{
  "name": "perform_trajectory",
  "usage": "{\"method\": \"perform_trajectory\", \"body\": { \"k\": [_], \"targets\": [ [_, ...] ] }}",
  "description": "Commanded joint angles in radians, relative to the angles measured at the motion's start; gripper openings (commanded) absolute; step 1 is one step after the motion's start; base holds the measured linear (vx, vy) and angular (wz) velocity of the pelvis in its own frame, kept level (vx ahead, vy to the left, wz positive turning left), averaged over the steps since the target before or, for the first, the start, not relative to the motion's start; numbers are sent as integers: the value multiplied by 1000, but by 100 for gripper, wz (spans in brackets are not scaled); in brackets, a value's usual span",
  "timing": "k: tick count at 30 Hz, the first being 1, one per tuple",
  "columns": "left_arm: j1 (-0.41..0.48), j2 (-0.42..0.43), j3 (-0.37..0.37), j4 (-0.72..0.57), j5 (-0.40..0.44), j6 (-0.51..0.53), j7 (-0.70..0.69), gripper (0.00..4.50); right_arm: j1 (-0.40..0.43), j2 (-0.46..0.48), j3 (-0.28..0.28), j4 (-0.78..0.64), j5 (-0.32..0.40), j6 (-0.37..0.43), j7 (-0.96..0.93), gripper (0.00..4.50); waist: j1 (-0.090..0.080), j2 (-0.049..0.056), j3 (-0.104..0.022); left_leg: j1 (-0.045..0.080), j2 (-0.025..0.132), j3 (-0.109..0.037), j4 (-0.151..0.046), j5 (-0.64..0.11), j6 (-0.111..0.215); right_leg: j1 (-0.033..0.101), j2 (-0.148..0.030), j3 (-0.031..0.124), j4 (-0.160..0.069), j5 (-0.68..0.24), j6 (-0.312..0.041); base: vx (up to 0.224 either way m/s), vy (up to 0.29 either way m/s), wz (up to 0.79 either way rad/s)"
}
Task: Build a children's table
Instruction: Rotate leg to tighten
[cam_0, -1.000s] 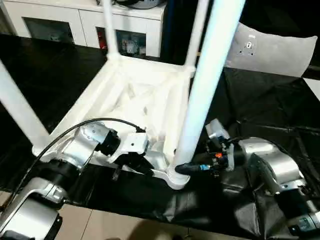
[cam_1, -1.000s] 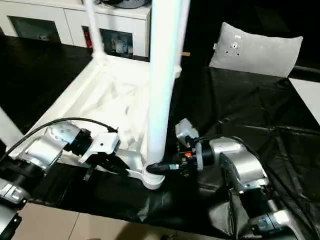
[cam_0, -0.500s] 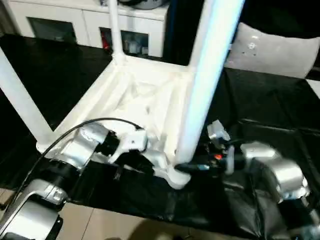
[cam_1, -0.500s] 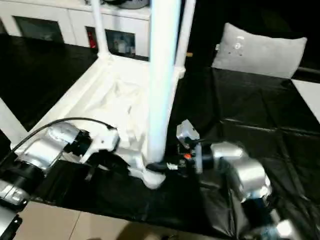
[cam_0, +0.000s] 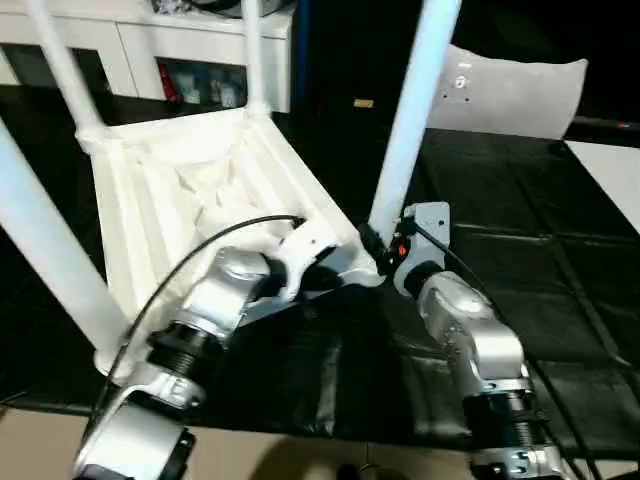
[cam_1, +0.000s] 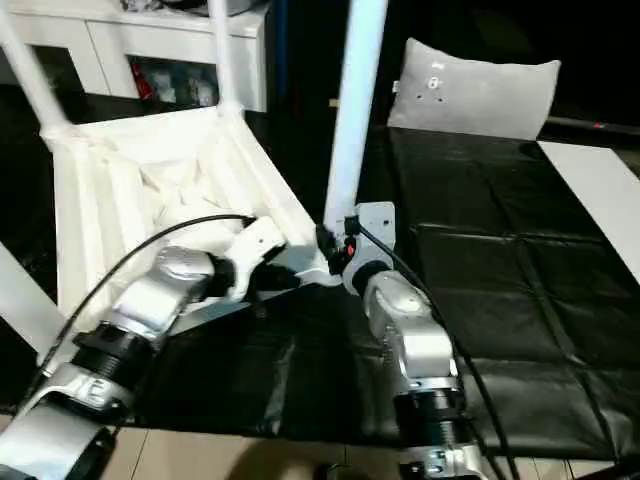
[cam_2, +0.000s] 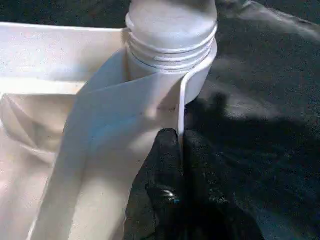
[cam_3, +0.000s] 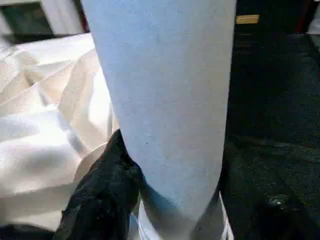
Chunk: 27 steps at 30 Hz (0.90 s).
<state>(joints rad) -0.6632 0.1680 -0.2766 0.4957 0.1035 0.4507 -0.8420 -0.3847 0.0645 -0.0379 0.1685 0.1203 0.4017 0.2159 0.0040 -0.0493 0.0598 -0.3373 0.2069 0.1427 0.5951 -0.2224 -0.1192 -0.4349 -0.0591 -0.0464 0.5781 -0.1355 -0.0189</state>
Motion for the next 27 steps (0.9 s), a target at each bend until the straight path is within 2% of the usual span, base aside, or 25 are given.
{"method": "perform_trajectory", "body": {
  "k": [1,2,4,5,7,8,10,12,14,15,16,18,19,25,26,27],
  "targets": [
    [-46,-48,-28,-14,0,-35,26,0,18,47,79,10,29,33,42,276,4,12,-63,-16,-2,18,-78,-134,40,70,-46,31,-59,-272,-160,0,0,0],
    [-40,-31,-37,-15,7,-51,8,0,29,25,79,-11,32,29,70,276,5,14,-63,-16,-2,18,-77,-129,41,71,-47,32,-59,-263,-166,0,0,0],
    [-33,-18,-38,-22,6,-48,-4,0,43,6,72,-28,38,24,82,306,8,12,-65,-18,-4,20,-76,-104,50,78,-48,34,-56,-229,-176,0,0,0],
    [-23,1,-42,-27,3,-64,-30,0,59,-34,81,-50,45,11,130,313,10,15,-66,-16,-3,19,-76,-94,54,79,-49,33,-55,-216,-183,0,0,0],
    [-20,9,-44,-28,1,-72,-39,0,65,-51,87,-58,50,2,155,325,12,15,-66,-16,-1,20,-76,-95,61,80,-50,33,-54,-203,-193,0,0,0],
    [-2,52,-58,-24,-2,-114,-103,0,90,-128,90,-96,78,5,258,341,16,15,-65,-15,-2,18,-76,-97,63,85,-48,31,-56,-209,-190,0,0,0],
    [10,85,-69,-17,-4,-157,-155,0,104,-192,87,-121,99,11,340,358,17,16,-64,-16,0,20,-75,-107,76,83,-49,34,-55,-206,-196,0,0,0],
    [15,110,-79,-10,-6,-194,-200,0,110,-238,84,-129,106,10,405,370,19,14,-63,-16,2,20,-76,-121,78,81,-51,34,-58,-234,-198,0,0,0],
    [19,126,-85,-6,-7,-208,-228,0,113,-269,84,-132,110,5,449,395,22,13,-61,-15,2,20,-77,-139,71,81,-52,32,-62,-288,-184,0,0,0],
    [25,158,-98,-1,-15,-246,-296,0,111,-338,87,-126,121,-4,546,398,24,15,-60,-12,3,20,-77,-155,70,76,-53,32,-66,-324,-177,0,0,0],
    [24,177,-109,8,-11,-275,-326,0,107,-373,91,-118,131,-11,603,398,28,13,-61,-11,5,20,-77,-160,68,77,-53,32,-66,-339,-171,0,0,0],
    [18,215,-131,32,-9,-337,-397,0,97,-450,106,-98,162,-36,737,398,34,9,-61,-8,6,21,-76,-167,74,73,-53,32,-68,-344,-169,0,0,0],
    [15,229,-139,42,-14,-374,-433,0,90,-479,113,-85,174,-55,796,398,35,9,-62,-8,6,20,-76,-169,77,75,-53,31,-66,-343,-172,0,0,0],
    [7,260,-150,55,-45,-442,-562,0,62,-549,153,-40,195,-110,1004,398,44,8,-67,-12,10,22,-72,-122,86,78,-57,32,-53,-264,-211,0,0,0],
    [6,272,-163,57,-43,-464,-597,0,50,-559,167,-24,204,-111,1051,369,48,3,-68,-10,10,23,-72,-105,88,77,-57,31,-49,-252,-220,0,0,0],
    [6,272,-163,57,-43,-464,-597,0,50,-559,167,-24,204,-111,1051,369,50,4,-67,-10,10,23,-71,-103,89,77,-57,31,-49,-249,-222,0,0,0]
  ]
}}
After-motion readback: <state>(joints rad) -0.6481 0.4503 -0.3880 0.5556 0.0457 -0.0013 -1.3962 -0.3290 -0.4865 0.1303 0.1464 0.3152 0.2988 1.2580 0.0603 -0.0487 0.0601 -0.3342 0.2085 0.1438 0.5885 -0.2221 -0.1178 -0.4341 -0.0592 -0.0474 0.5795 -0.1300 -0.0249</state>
